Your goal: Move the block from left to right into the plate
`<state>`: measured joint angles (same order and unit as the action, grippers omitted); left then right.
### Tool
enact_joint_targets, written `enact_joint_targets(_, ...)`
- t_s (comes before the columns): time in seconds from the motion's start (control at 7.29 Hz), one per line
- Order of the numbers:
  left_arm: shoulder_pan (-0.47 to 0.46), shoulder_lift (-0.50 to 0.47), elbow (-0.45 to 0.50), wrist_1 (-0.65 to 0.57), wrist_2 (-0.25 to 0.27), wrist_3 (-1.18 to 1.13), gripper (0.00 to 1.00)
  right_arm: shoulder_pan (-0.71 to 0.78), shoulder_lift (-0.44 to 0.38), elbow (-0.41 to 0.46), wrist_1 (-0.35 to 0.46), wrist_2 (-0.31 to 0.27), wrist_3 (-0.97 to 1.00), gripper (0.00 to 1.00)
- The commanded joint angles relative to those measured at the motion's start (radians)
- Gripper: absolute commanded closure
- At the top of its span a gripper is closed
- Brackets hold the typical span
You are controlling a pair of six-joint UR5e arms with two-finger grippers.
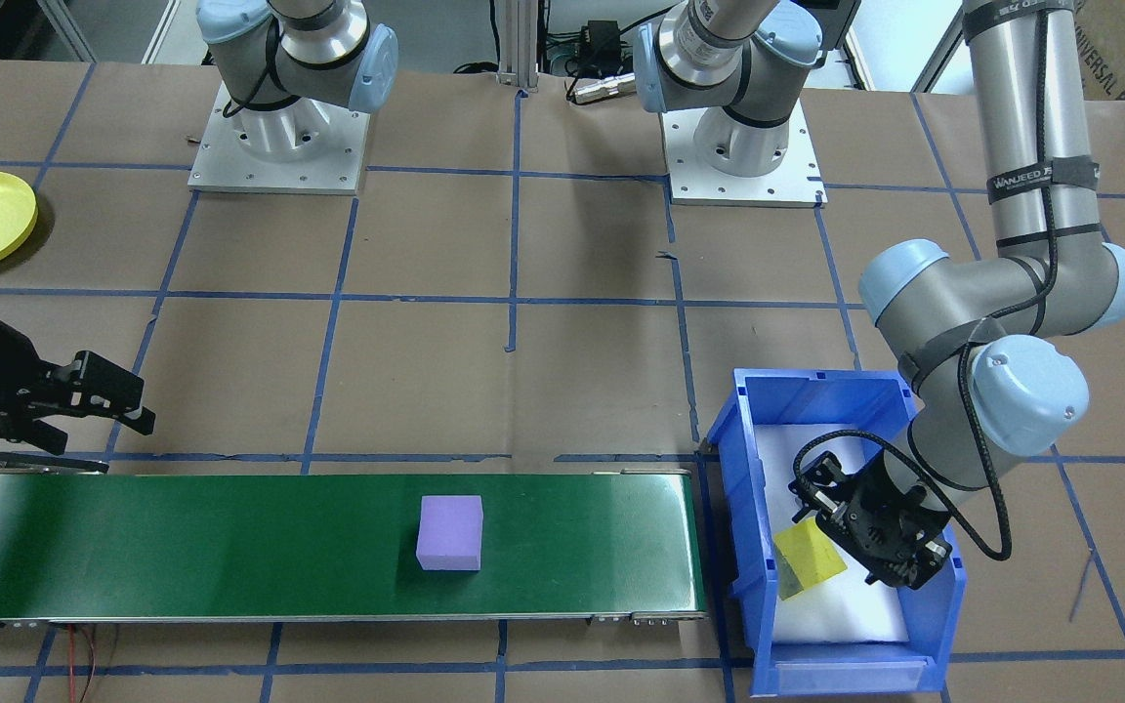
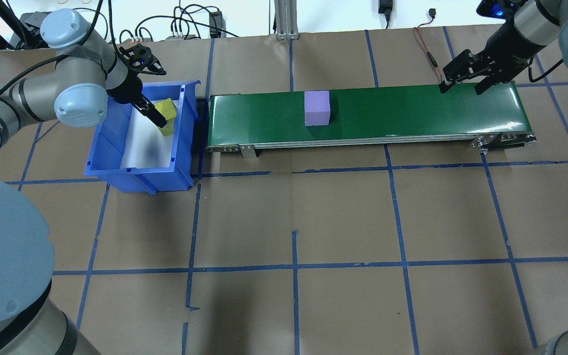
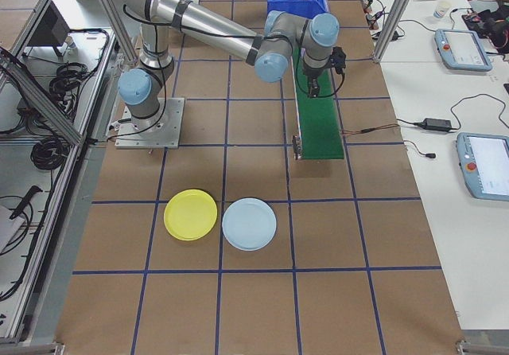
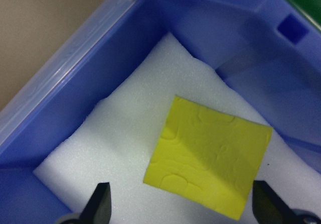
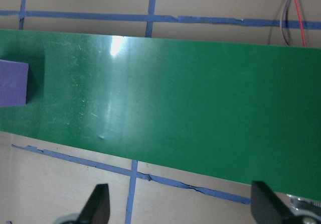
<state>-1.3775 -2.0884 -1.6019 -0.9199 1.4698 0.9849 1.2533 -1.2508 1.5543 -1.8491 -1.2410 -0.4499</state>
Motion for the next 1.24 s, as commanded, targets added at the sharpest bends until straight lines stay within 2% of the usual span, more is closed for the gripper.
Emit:
enact_joint_targets(0.0, 0.000, -0.025, -0.004, 0.044, 0.001, 0.000, 0.00, 0.000, 0.024, 0.004, -0.025, 0.058, -0.024, 0.00)
enact_joint_targets(0.14, 0.000, -0.025, -0.003, 0.047, 0.001, 0.000, 0.00, 0.000, 0.024, 0.009, -0.027, 0.090, -0.029, 0.00)
enact_joint_targets(0.27, -0.002, -0.027, -0.006, 0.058, -0.002, 0.000, 0.00, 0.000, 0.030, 0.010, -0.032, 0.098, -0.029, 0.00)
enact_joint_targets(1.1, -0.011, -0.010, -0.016, 0.092, 0.001, 0.080, 0.00, 0.000, 0.031, 0.016, -0.064, 0.106, -0.021, 0.00)
